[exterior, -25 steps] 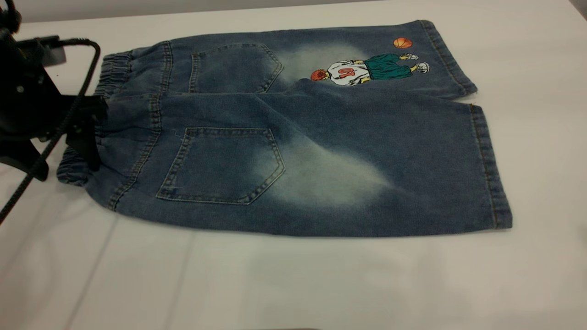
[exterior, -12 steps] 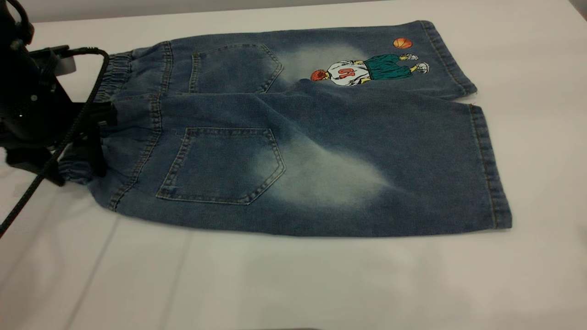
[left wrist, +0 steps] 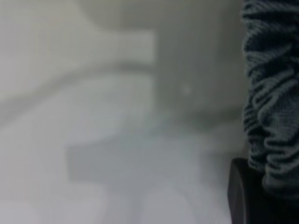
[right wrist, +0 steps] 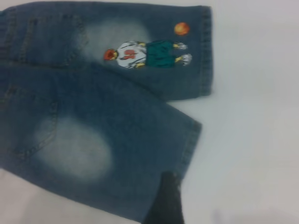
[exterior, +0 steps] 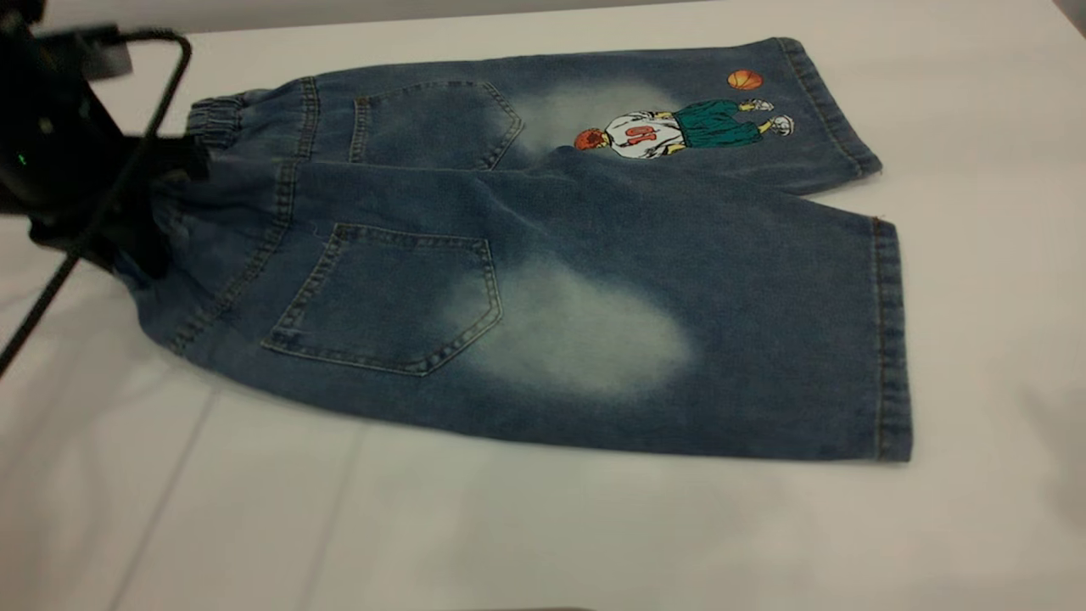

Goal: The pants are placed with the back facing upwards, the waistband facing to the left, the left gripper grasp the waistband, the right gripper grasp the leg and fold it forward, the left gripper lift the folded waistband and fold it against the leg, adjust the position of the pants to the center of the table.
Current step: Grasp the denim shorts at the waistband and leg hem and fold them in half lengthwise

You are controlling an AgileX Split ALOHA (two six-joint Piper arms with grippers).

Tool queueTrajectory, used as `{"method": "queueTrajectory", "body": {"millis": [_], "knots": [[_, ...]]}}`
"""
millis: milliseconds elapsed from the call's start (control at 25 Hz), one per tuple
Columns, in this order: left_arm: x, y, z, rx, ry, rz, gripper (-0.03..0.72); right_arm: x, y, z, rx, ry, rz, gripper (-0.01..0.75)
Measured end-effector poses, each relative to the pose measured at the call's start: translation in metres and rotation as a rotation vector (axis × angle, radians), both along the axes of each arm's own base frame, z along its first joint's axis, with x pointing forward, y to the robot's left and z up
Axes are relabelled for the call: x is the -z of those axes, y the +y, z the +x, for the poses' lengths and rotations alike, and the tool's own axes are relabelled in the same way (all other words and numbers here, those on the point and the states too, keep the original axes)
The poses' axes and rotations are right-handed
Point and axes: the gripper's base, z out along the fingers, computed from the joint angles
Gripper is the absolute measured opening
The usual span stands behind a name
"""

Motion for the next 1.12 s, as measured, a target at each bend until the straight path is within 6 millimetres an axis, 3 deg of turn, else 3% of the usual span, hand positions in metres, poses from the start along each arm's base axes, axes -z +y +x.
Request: {"method": "queueTrajectory", "body": {"millis": [120,320,480,680,800,960,1120], "knots": [[-0.012,0.000,0.003,0.054,0.002,0.016,0.087,0.009,0.002,0.019,-0.034,0.045,0.014,0.585],[-0.022,-0.001,0.008,0.098,0.015,0.029,0.087,0.042,0.006,0.053,-0.103,0.184,0.026,0.585],[-0.028,-0.001,0.012,0.110,0.030,0.031,0.087,0.071,0.034,0.068,-0.230,0.295,0.005,0.585],[-0.030,-0.001,0.014,0.114,0.035,0.032,0.087,0.104,0.082,0.069,-0.422,0.439,-0.099,0.585],[-0.031,-0.001,0.014,0.114,0.034,0.032,0.087,0.125,0.101,0.067,-0.456,0.540,-0.145,0.585],[-0.031,-0.001,0.015,0.114,0.033,0.032,0.087,0.153,0.112,0.067,-0.424,0.613,-0.156,0.585],[-0.031,-0.001,0.015,0.114,0.032,0.032,0.087,0.185,0.110,0.066,-0.367,0.624,-0.153,0.585]]}}
